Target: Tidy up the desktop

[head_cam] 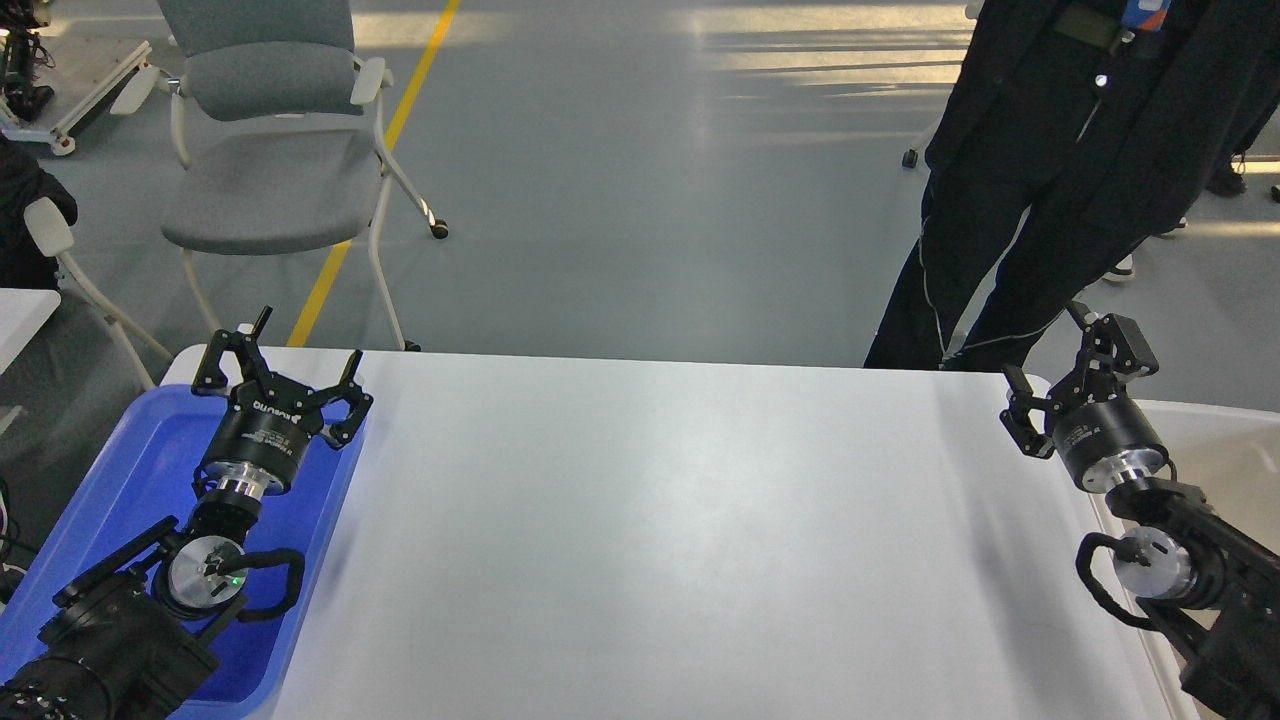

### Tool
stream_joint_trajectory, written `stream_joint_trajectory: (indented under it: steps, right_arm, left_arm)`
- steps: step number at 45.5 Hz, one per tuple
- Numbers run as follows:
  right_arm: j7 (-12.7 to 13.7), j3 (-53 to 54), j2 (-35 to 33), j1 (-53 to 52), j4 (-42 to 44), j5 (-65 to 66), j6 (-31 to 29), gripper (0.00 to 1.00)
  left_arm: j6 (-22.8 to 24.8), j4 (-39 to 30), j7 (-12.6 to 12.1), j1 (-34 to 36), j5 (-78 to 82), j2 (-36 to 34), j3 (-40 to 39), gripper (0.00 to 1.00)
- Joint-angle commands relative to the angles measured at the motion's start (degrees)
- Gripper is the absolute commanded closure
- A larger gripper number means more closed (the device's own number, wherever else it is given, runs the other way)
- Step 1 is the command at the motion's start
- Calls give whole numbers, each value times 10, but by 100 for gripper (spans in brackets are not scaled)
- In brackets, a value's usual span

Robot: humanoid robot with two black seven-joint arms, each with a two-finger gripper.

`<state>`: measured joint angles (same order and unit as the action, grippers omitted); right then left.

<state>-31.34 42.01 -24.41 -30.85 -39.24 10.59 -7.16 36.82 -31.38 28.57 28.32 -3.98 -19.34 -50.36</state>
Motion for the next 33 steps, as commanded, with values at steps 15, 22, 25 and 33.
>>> stream_joint_trajectory:
  steps: [15,22,25,33]
  right_arm:
    - [-86,57,77,48,-73,51,144,0]
    - [-87,23,74,53,-78,58,140,0]
    - [-88,7,73,55,-78,58,141,0]
    - [-100,4,77,61,-77,58,141,0]
  left_arm:
    - [0,0,0,0,0,0,0,0]
    - [0,0,0,0,0,0,0,0]
    - [0,0,0,0,0,0,0,0]
    - [0,0,0,0,0,0,0,0]
